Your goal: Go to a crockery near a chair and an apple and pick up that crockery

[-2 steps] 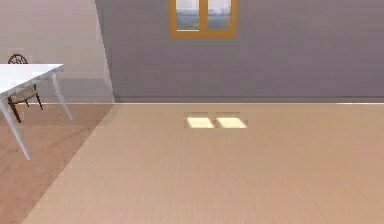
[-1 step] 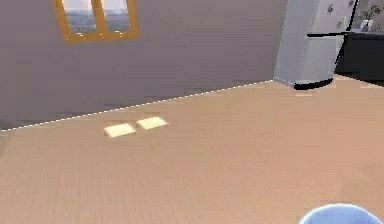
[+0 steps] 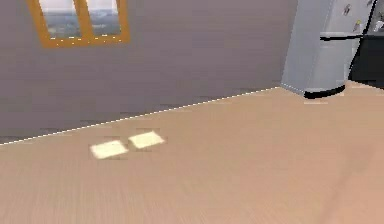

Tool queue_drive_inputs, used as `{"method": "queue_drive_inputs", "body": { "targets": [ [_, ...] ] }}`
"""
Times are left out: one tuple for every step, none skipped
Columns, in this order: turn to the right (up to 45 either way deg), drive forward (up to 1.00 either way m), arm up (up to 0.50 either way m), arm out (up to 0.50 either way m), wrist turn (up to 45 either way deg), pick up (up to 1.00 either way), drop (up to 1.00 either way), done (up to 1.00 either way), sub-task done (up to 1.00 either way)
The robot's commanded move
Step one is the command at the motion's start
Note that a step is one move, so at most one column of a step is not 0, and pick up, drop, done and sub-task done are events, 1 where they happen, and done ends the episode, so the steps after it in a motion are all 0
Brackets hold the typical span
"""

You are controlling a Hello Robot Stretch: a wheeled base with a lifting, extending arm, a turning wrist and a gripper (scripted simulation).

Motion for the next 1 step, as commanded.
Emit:
{"method": "queue_drive_inputs", "body": {
  "targets": [
    [39.0, 0.0, 0.0, 0.0, 0.0, 0.0, 0.0, 0.0, 0.0]
  ]
}}
